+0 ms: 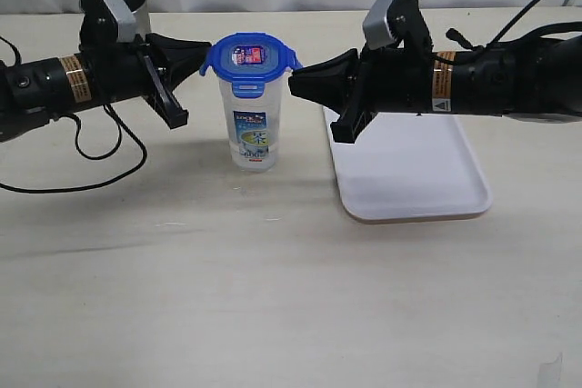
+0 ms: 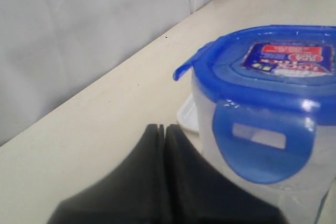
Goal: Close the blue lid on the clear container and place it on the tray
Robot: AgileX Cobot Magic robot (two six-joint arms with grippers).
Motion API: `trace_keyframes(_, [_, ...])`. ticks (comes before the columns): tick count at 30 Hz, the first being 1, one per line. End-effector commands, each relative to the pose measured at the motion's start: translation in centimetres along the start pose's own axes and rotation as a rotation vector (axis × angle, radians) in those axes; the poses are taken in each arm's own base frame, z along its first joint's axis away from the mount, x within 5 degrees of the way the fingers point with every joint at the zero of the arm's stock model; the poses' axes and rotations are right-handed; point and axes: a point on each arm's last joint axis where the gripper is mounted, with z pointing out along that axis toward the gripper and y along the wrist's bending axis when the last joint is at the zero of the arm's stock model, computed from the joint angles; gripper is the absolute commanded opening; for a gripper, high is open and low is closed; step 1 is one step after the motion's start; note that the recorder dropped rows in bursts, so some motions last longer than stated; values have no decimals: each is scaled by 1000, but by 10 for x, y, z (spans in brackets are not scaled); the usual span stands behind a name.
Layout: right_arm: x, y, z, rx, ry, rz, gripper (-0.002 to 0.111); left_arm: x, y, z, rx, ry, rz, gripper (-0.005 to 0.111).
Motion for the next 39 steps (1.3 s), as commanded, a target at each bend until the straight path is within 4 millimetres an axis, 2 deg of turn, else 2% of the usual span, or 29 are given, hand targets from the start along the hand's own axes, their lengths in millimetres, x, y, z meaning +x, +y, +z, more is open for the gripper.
trace_keyframes(1, [-1,1,1,-16,-2,-18,5,0,5,-2,-13,-12,-5,0])
trace_keyframes(4, [-1,2,1,-19,0,-21,5,1,10,-7,-30,-16,-54,0])
trace_keyframes(11, [-3,5,-2,-43,17,-63,5,1,7,-7,7,-13,-42,0])
trace_keyframes(16, [-20,11,-18,1,124,-133,5,1,7,-7,3,-14,-44,0])
trace_keyframes(20, [-42,3,-40,249,183,-96,5,1,8,-7,-4,-17,-44,0])
trace_keyframes(24, [-66,-9,-60,650,211,-26,5,0,9,-7,-16,-20,-48,0])
trace_keyframes(29, [-105,-7,-70,1082,333,36,5,0,9,-7,-16,-20,-48,0])
trace_keyframes(32, [-124,4,-54,976,477,83,5,0,9,-7,-16,-20,-48,0])
trace_keyframes(34, [-137,11,-41,790,554,150,5,1,9,-7,-15,-18,-47,0])
trace_keyframes(36, [-150,19,-28,603,584,170,5,1,9,-7,-15,-13,-47,0])
trace_keyframes(39, [-172,27,-13,416,540,198,5,1,9,-7,-15,-13,-47,0])
